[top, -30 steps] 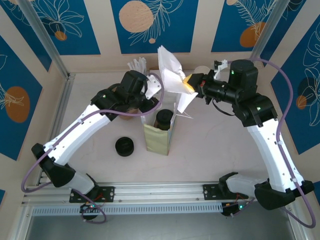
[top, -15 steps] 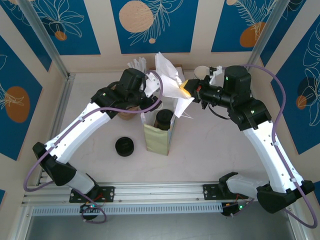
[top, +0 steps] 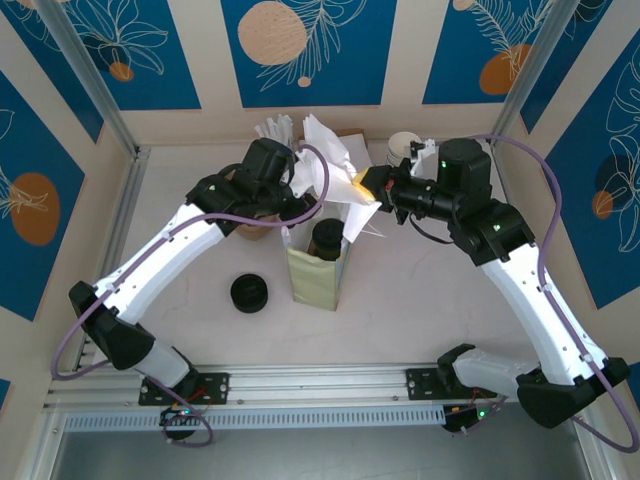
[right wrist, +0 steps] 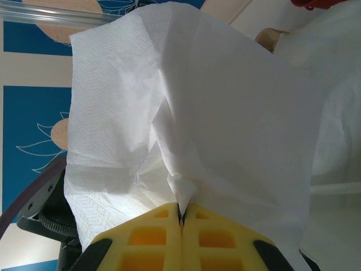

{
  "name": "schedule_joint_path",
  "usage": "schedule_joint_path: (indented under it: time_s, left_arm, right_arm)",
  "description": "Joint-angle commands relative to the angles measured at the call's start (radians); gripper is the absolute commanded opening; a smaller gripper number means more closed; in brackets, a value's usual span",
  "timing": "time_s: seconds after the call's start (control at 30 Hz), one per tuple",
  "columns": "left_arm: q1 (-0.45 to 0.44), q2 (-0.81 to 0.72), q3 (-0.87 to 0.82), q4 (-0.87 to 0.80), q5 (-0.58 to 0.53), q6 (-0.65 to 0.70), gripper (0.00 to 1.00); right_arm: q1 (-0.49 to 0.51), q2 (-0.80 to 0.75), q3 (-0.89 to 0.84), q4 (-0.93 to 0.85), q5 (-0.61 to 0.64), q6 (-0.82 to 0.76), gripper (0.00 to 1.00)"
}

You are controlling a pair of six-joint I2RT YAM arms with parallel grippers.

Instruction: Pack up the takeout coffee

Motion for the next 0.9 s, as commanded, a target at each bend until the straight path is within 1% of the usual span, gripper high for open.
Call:
schedule_joint_path:
  time_s: [0.0,0.1,0.17,0.3,0.43,0.63,0.73,0.87]
  left_arm:
    - [0.015,-0.02,-0.031,0.053,-0.012,-0.033,0.3]
    - [0.016,-0.054,-0.068,0.097,-0.011,-0.085,0.18]
    - [0.015,-0.076,-0.092,0.122,0.011,-0.112,0.15]
    - [0.016,-0.125,-0.152,0.185,0.004,-0.163,0.08]
    - [0.016,-0.172,-0.208,0.245,0.012,-0.197,0.07]
    - [0.016,-0.21,-0.234,0.274,0.003,-0.244,0.07]
    - [0.015,-0.211,-0.237,0.269,-0.007,-0.258,0.07]
    - [0.015,-0.215,-0.245,0.255,-0.031,-0.257,0.08]
  right_arm:
    - [0.022,-0.019,-0.029,0.03,0.028,0.023,0.0]
    - [0.04,-0.017,-0.052,0.04,0.049,0.023,0.0]
    - [0.047,-0.019,-0.066,0.042,0.065,0.023,0.0]
    - [0.064,-0.015,-0.099,0.045,0.108,0.014,0.0]
    - [0.079,-0.002,-0.118,0.032,0.149,-0.004,0.0]
    - [0.115,0.022,-0.117,-0.017,0.245,-0.065,0.0]
    - [0.142,0.042,-0.101,-0.07,0.31,-0.094,0.0]
    - [0.192,0.07,-0.075,-0.152,0.427,-0.146,0.0]
